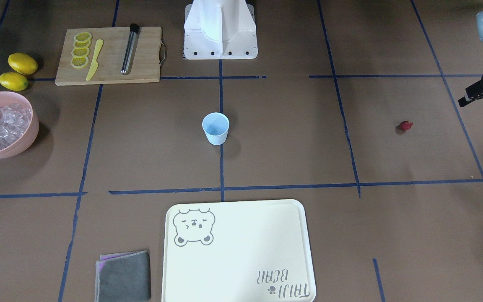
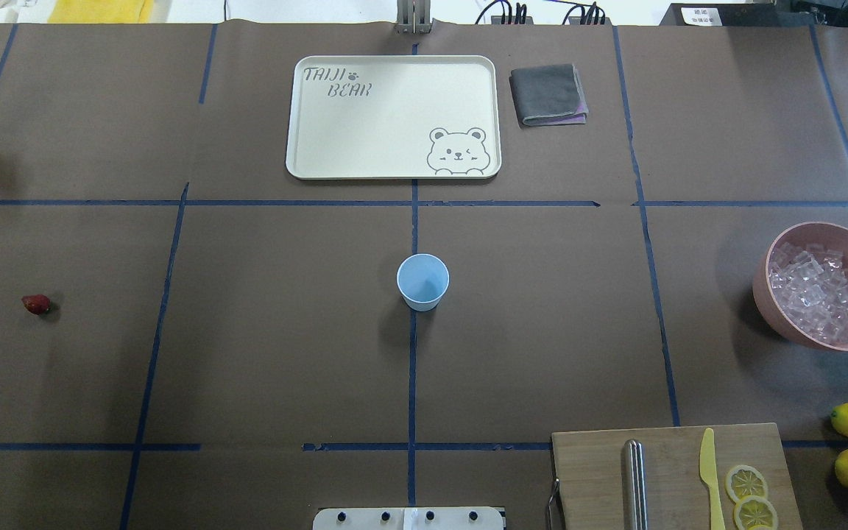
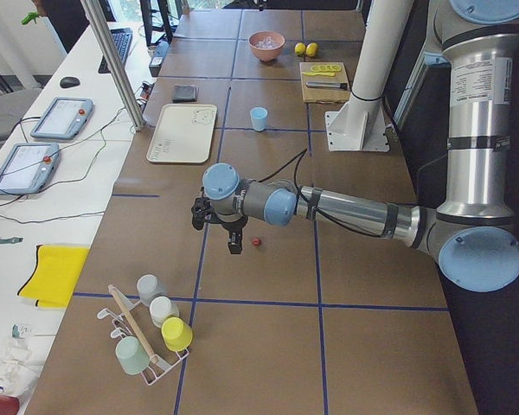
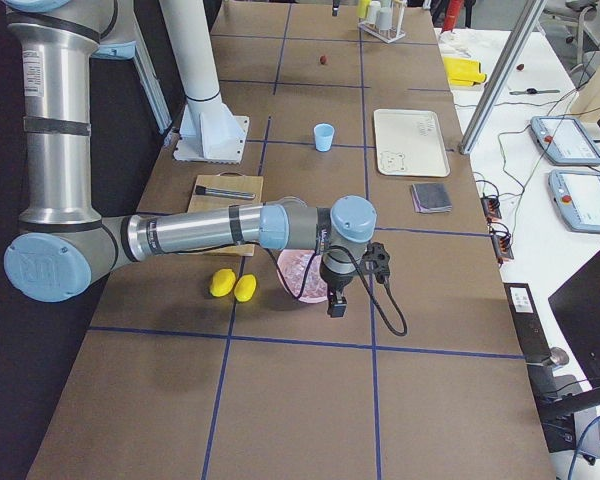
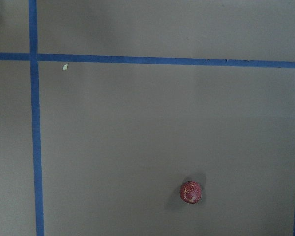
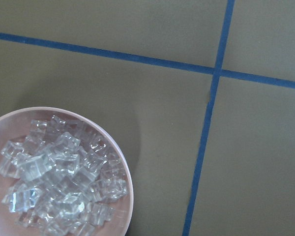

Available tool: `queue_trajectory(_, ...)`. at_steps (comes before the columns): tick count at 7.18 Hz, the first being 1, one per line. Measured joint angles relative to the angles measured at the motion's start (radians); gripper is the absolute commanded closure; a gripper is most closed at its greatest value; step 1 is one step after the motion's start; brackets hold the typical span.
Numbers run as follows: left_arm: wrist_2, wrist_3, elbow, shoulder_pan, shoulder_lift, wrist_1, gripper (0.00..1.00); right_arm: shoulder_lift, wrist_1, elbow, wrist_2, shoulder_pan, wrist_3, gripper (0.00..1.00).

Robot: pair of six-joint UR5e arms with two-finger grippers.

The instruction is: Put ice and strawberries in cup

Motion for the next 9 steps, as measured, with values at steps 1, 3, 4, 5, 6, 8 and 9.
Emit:
queue_trajectory(1,0.012,-0.009,-0.013,0.004,0.006,-0.003,0.0,-0.019,0.013,0.049,0.001,-0.042,0.067,0.01)
queue_trajectory(3,0.018,-0.013,-0.021,0.006,0.01,-0.004,0.0,-0.075,0.138,0.109,-0.025,-0.155,0.245,0.03)
queue_trajectory(4,0.019,-0.014,-0.022,0.006,0.011,-0.004,0.0,-0.12,0.242,0.115,-0.062,-0.213,0.288,0.04)
queue_trajectory(5,0.019,-0.014,-0.022,0.006,0.011,-0.004,0.0,-0.152,0.331,0.115,-0.091,-0.26,0.308,0.06)
queue_trajectory(6,0.019,-0.014,-0.022,0.006,0.012,-0.004,0.0,-0.165,0.372,0.113,-0.108,-0.293,0.317,0.08)
queue_trajectory(8,0.019,-0.015,-0.022,0.006,0.015,-0.004,0.0,-0.169,0.393,0.106,-0.156,-0.346,0.323,0.11)
queue_trajectory(9,0.019,-0.015,-0.022,0.006,0.016,-0.004,0.0,-0.169,0.394,0.102,-0.173,-0.362,0.324,0.12)
